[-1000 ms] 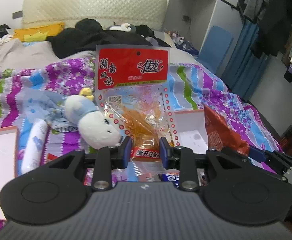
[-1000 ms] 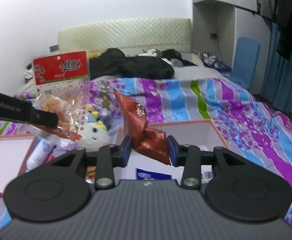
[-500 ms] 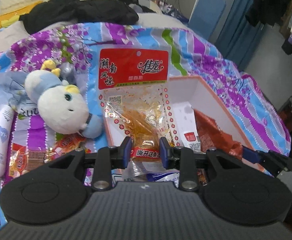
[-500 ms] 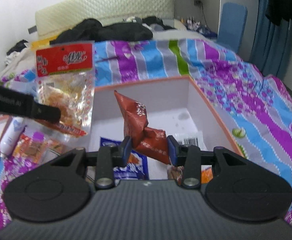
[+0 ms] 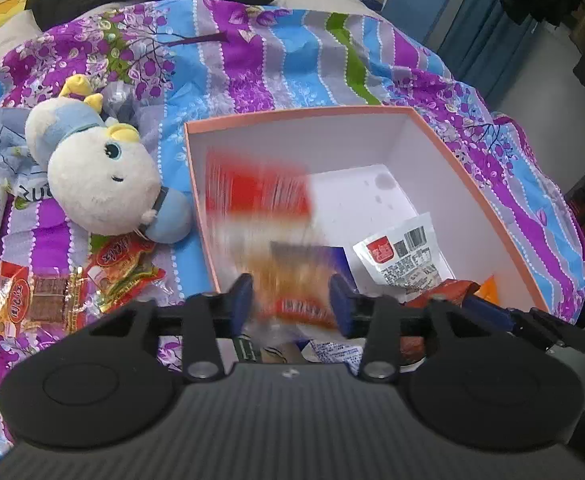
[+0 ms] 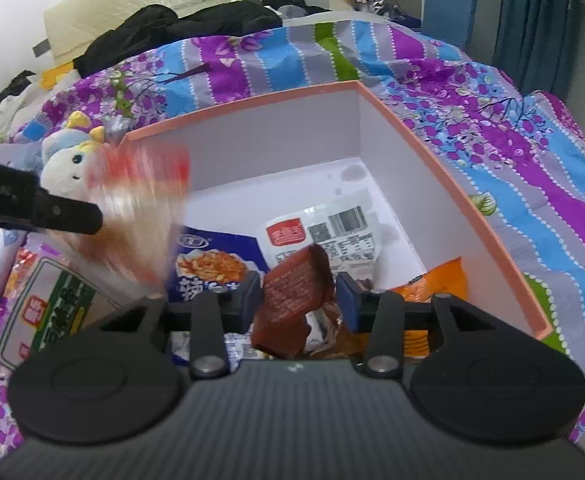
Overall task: Organize snacks
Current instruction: 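Open both tools to drop the packets into the deep pink box, then withdraw both open tools from the box back toward the snack pile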
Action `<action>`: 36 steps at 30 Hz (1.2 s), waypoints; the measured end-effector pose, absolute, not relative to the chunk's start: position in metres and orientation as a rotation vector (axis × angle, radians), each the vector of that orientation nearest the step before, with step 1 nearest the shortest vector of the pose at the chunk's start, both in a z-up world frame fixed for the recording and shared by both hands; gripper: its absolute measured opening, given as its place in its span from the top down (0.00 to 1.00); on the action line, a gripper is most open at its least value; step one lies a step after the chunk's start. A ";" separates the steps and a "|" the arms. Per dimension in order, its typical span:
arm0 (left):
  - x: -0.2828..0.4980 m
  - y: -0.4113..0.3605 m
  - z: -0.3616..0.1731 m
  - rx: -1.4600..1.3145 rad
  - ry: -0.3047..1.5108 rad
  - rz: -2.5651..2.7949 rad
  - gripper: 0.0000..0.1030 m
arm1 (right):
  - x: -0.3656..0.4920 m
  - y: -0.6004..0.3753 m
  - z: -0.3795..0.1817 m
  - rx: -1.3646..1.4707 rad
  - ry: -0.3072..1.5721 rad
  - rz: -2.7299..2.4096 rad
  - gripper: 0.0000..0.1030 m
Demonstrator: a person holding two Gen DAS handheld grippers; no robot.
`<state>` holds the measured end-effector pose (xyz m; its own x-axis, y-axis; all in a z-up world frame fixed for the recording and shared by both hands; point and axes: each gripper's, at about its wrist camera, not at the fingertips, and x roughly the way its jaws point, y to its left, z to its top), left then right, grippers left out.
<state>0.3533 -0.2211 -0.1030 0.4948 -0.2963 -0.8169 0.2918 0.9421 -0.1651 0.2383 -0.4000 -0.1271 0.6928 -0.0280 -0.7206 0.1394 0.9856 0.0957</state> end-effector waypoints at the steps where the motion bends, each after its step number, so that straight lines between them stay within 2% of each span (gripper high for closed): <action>1: 0.352 -0.221 -0.100 0.002 0.980 -0.353 0.43 | 0.238 -0.401 -0.125 0.146 0.797 -0.100 0.50; 3: 0.347 -0.220 -0.093 0.008 0.964 -0.356 0.41 | 0.237 -0.403 -0.121 0.151 0.786 -0.113 0.39; 24: 0.253 -0.160 0.030 -0.012 0.757 -0.309 0.40 | 0.177 -0.365 -0.016 0.141 0.553 -0.044 0.39; 36: 0.202 -0.099 0.029 -0.043 0.750 -0.223 0.40 | 0.148 -0.321 -0.001 0.137 0.524 0.026 0.39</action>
